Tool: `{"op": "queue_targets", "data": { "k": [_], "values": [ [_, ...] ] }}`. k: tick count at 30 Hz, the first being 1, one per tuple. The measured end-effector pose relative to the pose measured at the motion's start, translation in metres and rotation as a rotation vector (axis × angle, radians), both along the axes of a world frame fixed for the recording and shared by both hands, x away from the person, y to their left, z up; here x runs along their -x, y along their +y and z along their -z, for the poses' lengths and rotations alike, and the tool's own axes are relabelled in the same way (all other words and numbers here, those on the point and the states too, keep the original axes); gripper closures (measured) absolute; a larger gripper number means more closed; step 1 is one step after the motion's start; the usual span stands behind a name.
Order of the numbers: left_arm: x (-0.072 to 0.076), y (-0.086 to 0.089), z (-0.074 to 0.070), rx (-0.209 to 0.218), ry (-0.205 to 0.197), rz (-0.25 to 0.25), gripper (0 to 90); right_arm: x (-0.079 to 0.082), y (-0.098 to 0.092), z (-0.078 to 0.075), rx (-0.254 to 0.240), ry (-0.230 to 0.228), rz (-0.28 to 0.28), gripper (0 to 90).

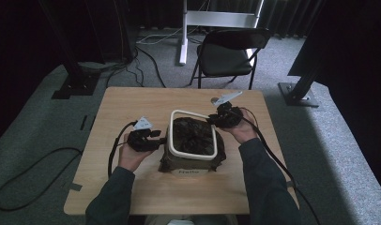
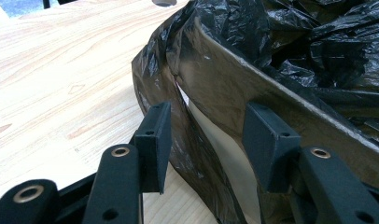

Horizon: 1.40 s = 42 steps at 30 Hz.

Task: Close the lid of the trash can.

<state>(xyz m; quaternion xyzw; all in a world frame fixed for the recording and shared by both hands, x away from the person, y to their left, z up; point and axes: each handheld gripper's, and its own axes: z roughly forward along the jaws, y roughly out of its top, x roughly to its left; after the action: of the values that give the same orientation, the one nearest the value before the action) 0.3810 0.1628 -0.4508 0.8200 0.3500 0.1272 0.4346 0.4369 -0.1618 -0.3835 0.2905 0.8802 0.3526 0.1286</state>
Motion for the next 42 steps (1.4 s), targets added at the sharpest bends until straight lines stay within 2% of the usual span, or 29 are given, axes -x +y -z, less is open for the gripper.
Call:
{"op": "queue_targets", "data": {
  "k": [42],
  "values": [
    [0.0,0.001,0.0,0.01,0.002,0.001,52.9,-0.005,0.008,0.011,0.021,0.03,0.006,79.3]
  ]
}}
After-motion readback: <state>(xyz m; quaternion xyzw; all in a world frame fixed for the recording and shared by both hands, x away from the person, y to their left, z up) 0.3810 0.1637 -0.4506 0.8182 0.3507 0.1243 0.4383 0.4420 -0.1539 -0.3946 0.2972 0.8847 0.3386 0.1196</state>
